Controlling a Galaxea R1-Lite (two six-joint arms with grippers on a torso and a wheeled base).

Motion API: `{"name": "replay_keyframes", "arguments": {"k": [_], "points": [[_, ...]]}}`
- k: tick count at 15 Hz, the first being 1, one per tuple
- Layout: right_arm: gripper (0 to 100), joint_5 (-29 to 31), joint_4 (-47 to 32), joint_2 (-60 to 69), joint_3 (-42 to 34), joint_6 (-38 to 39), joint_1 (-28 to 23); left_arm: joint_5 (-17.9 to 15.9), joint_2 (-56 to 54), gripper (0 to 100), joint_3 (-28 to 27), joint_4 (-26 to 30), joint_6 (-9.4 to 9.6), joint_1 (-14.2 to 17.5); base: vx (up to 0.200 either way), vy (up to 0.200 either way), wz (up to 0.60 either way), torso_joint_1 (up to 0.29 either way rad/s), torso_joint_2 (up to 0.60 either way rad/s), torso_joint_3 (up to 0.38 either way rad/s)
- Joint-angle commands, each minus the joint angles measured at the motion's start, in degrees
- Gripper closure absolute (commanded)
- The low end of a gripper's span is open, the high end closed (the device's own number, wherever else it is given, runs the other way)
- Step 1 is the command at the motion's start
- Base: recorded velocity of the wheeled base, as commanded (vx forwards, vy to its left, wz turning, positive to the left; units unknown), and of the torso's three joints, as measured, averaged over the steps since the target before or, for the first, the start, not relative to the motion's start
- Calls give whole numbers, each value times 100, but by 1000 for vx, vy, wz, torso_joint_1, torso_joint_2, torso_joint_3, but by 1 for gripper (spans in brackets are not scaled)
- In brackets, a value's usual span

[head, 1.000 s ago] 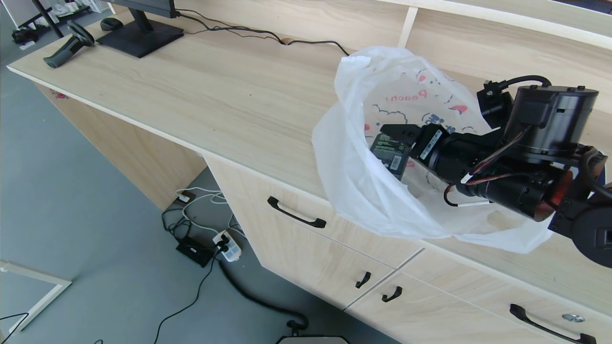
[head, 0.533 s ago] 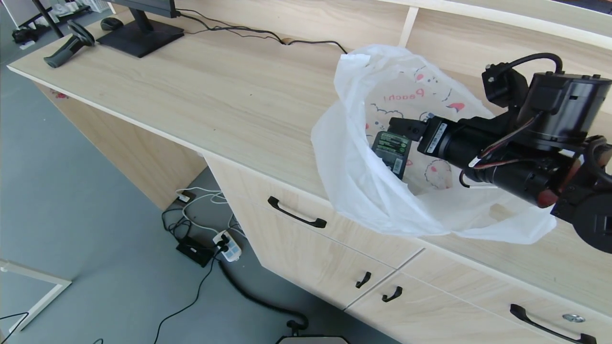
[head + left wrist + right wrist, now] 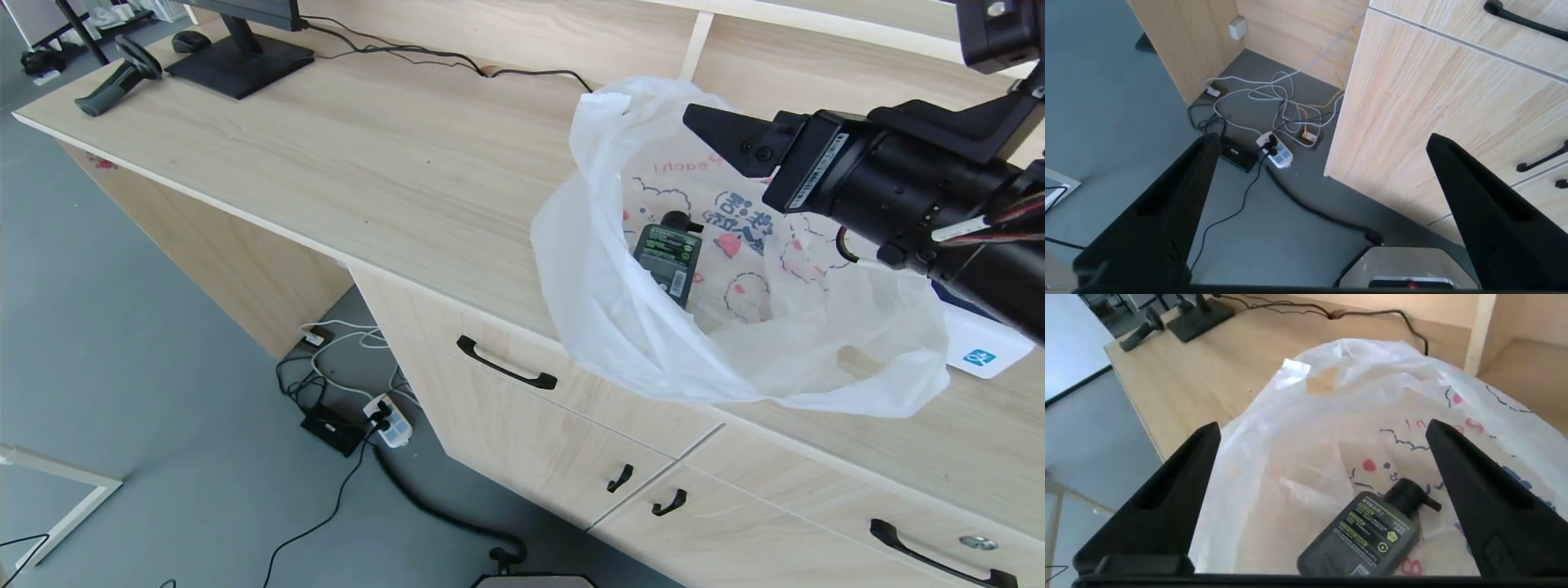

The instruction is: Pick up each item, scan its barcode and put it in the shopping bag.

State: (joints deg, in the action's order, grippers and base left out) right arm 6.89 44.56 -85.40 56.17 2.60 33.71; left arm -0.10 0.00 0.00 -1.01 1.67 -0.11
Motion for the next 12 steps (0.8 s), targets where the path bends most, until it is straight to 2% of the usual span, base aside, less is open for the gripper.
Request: {"name": "replay_keyframes", "arguments": {"k": [1, 7, 10, 12], "points": [[0, -109, 0, 269, -89, 4, 39, 1, 9, 0, 0, -4, 0, 2, 0, 0, -600, -2, 2, 2], [0, -179, 9, 331, -203, -75, -13, 1, 0, 0, 0, -4, 0, 2, 0, 0, -600, 4, 2, 0], [0, -293, 9, 331, -203, -75, -312, 1, 9, 0, 0, -4, 9, 2, 0, 0, -600, -1, -1, 4], [0, -302, 9, 331, -203, -75, -330, 1, 0, 0, 0, -4, 9, 2, 0, 0, -600, 5, 5, 2]]}}
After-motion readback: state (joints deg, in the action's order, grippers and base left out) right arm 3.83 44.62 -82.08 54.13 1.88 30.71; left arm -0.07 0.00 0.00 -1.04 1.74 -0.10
